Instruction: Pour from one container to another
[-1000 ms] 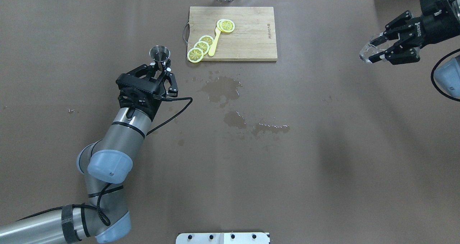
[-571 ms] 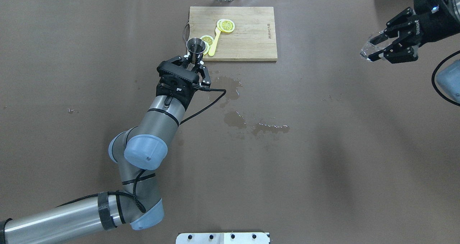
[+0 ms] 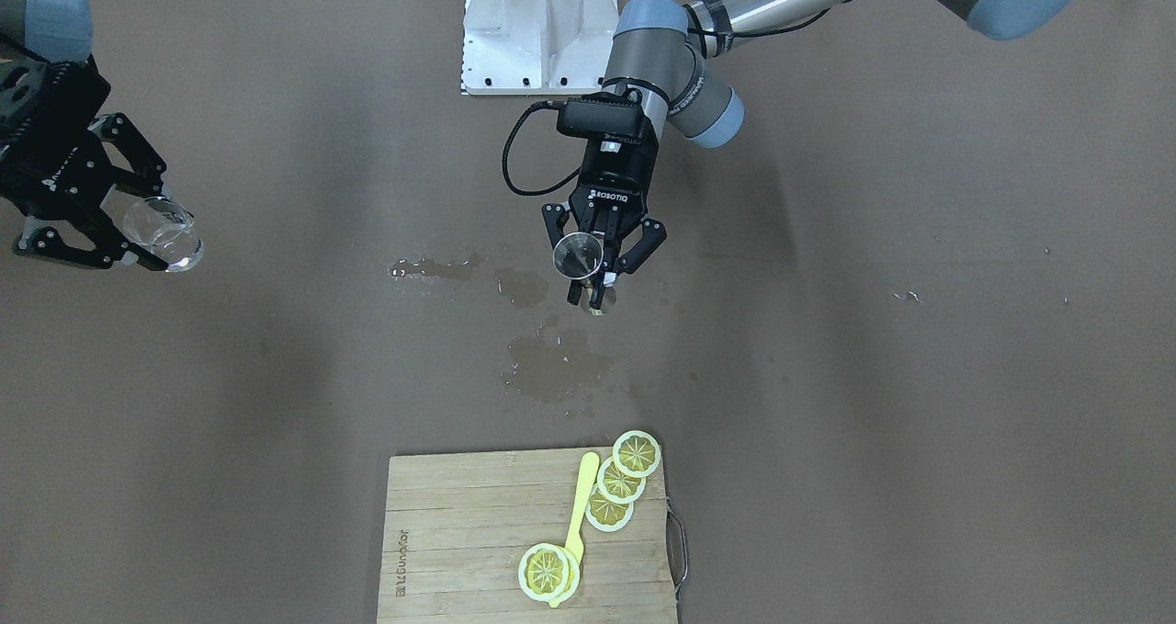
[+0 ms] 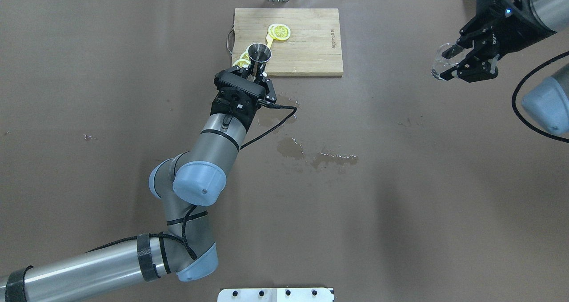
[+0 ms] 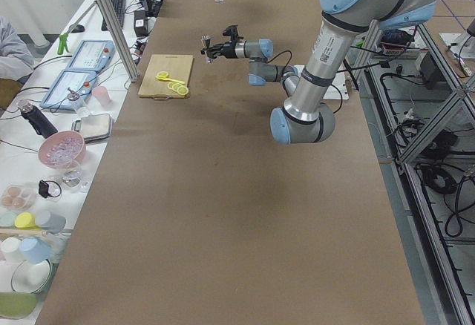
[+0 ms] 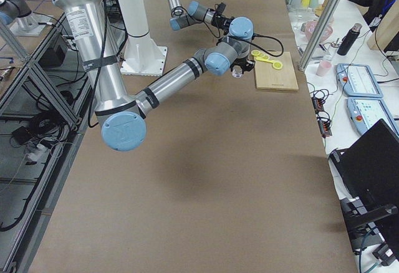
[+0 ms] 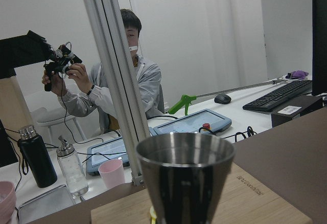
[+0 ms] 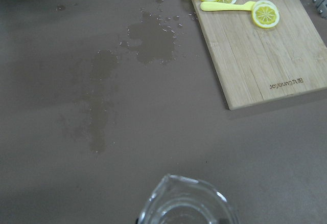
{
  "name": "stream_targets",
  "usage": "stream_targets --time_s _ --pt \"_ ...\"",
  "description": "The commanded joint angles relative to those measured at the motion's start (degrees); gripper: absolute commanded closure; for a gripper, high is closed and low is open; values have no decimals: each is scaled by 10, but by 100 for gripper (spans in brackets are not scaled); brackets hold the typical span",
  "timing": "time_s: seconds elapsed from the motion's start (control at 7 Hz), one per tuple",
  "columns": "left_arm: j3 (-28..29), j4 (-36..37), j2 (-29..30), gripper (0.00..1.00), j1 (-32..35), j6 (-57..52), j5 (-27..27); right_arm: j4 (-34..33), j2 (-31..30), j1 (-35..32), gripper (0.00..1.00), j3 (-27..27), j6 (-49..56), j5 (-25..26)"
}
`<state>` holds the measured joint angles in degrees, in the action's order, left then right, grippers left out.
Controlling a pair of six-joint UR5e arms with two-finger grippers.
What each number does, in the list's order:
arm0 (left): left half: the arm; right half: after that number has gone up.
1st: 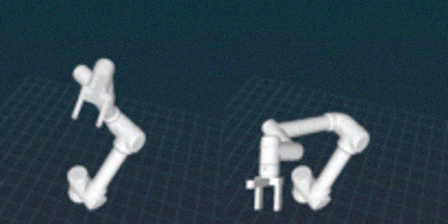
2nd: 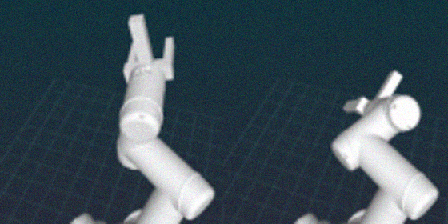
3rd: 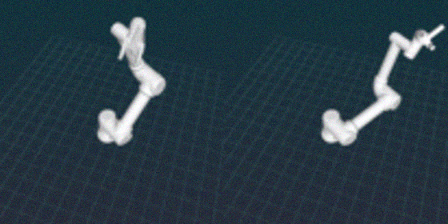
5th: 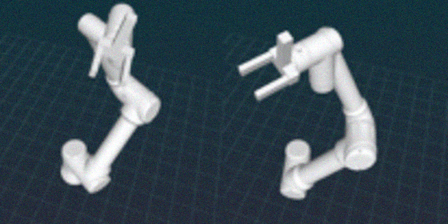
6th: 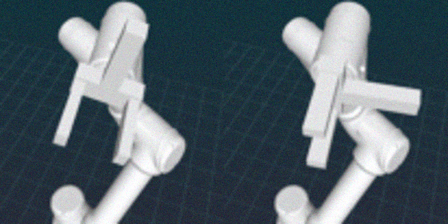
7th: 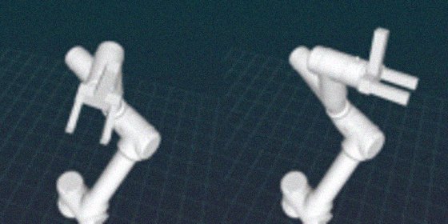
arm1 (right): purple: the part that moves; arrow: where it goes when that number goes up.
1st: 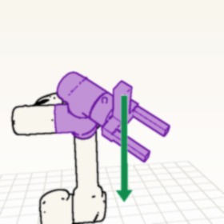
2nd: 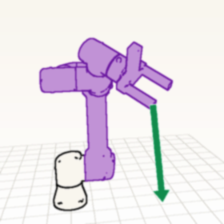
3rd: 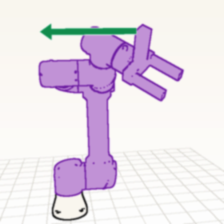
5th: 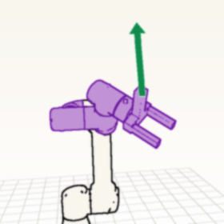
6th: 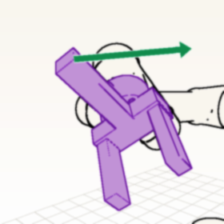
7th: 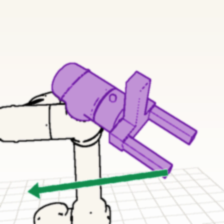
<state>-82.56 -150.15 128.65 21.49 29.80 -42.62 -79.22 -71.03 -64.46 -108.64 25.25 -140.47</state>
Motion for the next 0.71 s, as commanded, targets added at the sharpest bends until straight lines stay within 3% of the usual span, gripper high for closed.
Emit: stream_targets --time_s 0.0,0.29,0.57 --pt "0 0 -3 100 0 0 0 -106 73 8 100 7 39 11" --pt "1 0 -4 100 0 0 0 -124 169 17 100 84 35 7" --pt "1 -1 -16 100 -2 0 -1 -161 227 42 100 106 40 43"
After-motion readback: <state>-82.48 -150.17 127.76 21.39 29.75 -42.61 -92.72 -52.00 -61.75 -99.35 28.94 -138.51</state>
